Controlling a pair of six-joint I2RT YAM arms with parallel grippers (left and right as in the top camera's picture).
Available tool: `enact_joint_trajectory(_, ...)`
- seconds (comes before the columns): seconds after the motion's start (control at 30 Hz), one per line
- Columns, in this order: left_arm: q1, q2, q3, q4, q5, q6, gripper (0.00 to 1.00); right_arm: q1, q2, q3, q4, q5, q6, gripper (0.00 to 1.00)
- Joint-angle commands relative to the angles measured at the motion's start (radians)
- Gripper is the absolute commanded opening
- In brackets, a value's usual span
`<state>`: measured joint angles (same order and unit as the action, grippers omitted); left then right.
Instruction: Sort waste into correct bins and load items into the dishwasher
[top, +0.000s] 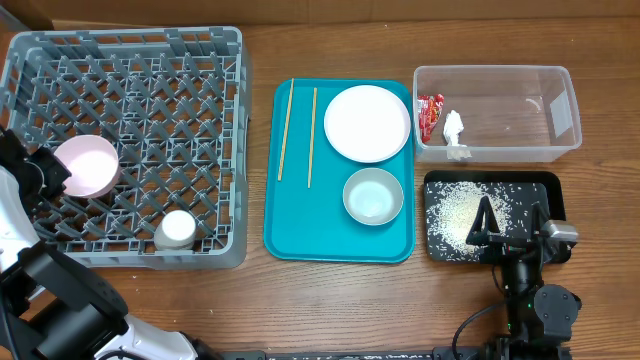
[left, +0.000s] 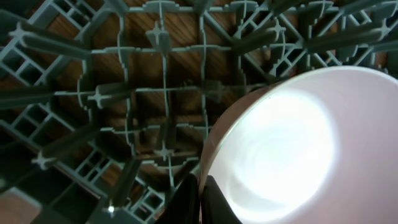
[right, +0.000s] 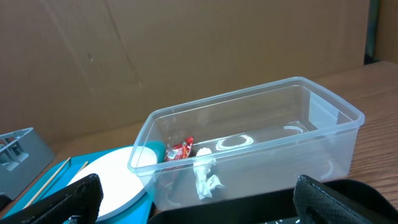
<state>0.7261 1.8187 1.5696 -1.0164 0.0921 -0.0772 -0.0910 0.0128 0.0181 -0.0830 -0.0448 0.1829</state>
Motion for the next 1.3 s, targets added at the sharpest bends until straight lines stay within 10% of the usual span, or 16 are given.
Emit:
enact_joint_trajectory(0.0, -0.024, -0.004, 0.104, -0.066, -0.086, -0.044, 0.04, -0.003, -0.010, -0.010, 0.003, 0.006, -0.001, 1.00)
enact_joint_trajectory(0.7, -0.970, 0.035, 0.361, -0.315, -1.184, -0.108, 0.04, -0.003, -0.010, -0.010, 0.003, 0.005, -0.001, 1.00)
enact_joint_trajectory(1.27, -0.996, 0.220, 0.357, -0.572, -1.305, -0.331, 0.04, -0.003, -0.010, -0.010, 0.003, 0.005, -0.001, 1.00)
